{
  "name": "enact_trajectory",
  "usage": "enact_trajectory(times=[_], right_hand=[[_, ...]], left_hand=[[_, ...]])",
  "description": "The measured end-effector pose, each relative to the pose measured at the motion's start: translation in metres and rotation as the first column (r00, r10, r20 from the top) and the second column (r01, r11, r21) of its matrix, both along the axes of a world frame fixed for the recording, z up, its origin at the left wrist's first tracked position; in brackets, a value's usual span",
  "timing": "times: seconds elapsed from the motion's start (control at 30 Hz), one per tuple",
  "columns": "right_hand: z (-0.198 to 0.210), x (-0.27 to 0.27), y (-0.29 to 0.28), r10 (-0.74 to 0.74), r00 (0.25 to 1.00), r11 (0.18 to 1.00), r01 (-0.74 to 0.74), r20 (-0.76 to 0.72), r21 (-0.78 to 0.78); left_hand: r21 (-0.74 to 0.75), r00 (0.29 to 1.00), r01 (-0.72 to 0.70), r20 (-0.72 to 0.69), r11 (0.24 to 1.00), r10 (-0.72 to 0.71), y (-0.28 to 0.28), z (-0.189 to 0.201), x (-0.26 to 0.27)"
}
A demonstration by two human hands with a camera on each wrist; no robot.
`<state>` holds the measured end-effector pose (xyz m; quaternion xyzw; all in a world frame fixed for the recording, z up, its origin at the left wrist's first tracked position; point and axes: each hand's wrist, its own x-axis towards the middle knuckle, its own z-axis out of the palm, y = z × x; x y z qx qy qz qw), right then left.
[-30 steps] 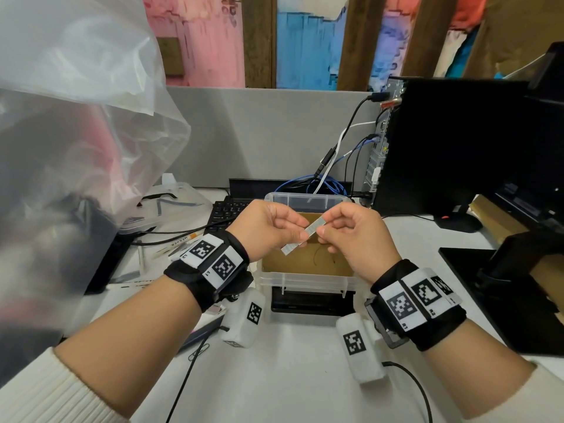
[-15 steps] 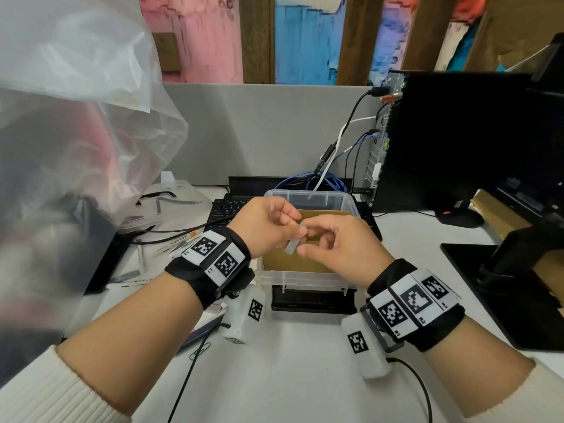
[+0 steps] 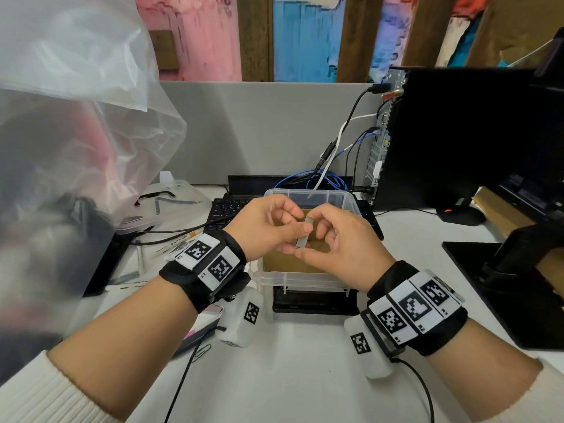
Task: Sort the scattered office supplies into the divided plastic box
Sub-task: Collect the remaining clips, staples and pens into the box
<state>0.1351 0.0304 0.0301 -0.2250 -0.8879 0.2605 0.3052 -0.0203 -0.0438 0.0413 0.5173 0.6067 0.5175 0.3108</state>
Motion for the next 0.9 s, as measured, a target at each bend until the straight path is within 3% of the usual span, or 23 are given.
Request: enact_trajectory(times=[0.2,0.3,0.57,0.73,0.9], right_hand=[[0.001,0.000,-0.002,-0.021,0.999,1.000,0.021,0.037,0.009],[0.003,0.001,-0.004,0.044,0.999,0.999,-0.044,0.024,-0.007],[0.031,0.006,0.000,0.165,0.957,0.986,-0.163,0.240,-0.028],[0.052,0.003,0.014,0.249,0.834,0.968,-0.201,0.492,-0.148],[0.049,-0.022,0.017,0.347,0.624,0.938,-0.218,0.700,-0.270]], left_hand=[[-0.021,1.000,0.001,-0.027,1.000,-0.002,-0.001,-0.001,0.000],[-0.019,0.999,-0.016,-0.029,1.000,0.016,0.000,0.000,0.000],[0.033,0.986,0.076,-0.148,0.997,-0.070,-0.011,0.002,-0.006],[0.159,0.967,-0.042,-0.242,0.986,0.080,-0.012,0.004,-0.038],[0.149,0.849,-0.087,-0.507,0.985,0.152,0.000,-0.014,-0.066]])
